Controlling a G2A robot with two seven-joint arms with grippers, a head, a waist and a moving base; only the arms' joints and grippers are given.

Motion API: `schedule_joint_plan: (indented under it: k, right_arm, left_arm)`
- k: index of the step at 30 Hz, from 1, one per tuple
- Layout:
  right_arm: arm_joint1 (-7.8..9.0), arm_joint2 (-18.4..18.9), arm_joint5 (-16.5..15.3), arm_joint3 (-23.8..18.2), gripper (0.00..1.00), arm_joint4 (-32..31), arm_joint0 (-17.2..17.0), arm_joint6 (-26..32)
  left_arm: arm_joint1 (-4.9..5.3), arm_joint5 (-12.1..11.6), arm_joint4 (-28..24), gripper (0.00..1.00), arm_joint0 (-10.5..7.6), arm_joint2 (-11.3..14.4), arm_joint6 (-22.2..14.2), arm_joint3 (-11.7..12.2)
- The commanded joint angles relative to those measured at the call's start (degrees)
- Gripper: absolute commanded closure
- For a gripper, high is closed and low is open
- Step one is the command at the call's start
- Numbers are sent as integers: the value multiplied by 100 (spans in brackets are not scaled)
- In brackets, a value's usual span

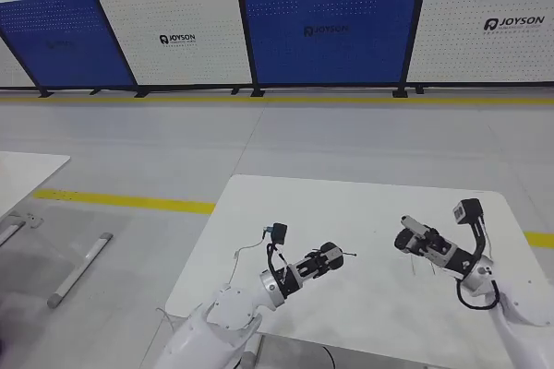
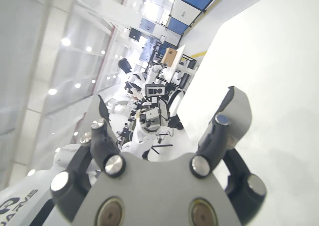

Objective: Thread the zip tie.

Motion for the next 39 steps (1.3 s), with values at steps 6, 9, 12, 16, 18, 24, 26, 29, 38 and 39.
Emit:
schedule_joint_plan:
  k: [6, 9, 12, 16, 18, 24, 26, 29, 38, 39]
  right_arm:
    - [167, 471, 1120, -381, 0, -1103, -4, 463]
    - [173, 493, 1136, -374, 0, -1089, 1, 538]
    - [173, 493, 1136, -374, 0, -1089, 1, 538]
    - [173, 493, 1136, -374, 0, -1089, 1, 538]
    - [173, 493, 1136, -374, 0, -1089, 1, 538]
    - [180, 433, 1021, -489, 0, -1315, -17, 561]
    - [199, 404, 875, -638, 0, -1586, 11, 697]
    - [253, 407, 971, -819, 0, -2299, 145, 971]
    - [338, -19, 1316, -576, 0, -4052, 1143, 2248]
    - [330, -166, 1365, -515, 0, -4350, 1245, 2256]
  left_arm:
    - [0, 0, 0, 100, 0, 0, 0, 0]
    - [0, 0, 0, 100, 0, 0, 0, 0]
    - [0, 0, 0, 100, 0, 0, 0, 0]
    - [0, 0, 0, 100, 0, 0, 0, 0]
    - [0, 0, 0, 100, 0, 0, 0, 0]
    - [0, 0, 0, 100, 0, 0, 0, 0]
    - [0, 0, 0, 100, 0, 0, 0, 0]
    - [0, 0, 0, 100, 0, 0, 0, 0]
    - [0, 0, 0, 100, 0, 0, 0, 0]
    - [0, 0, 0, 100, 0, 0, 0, 0]
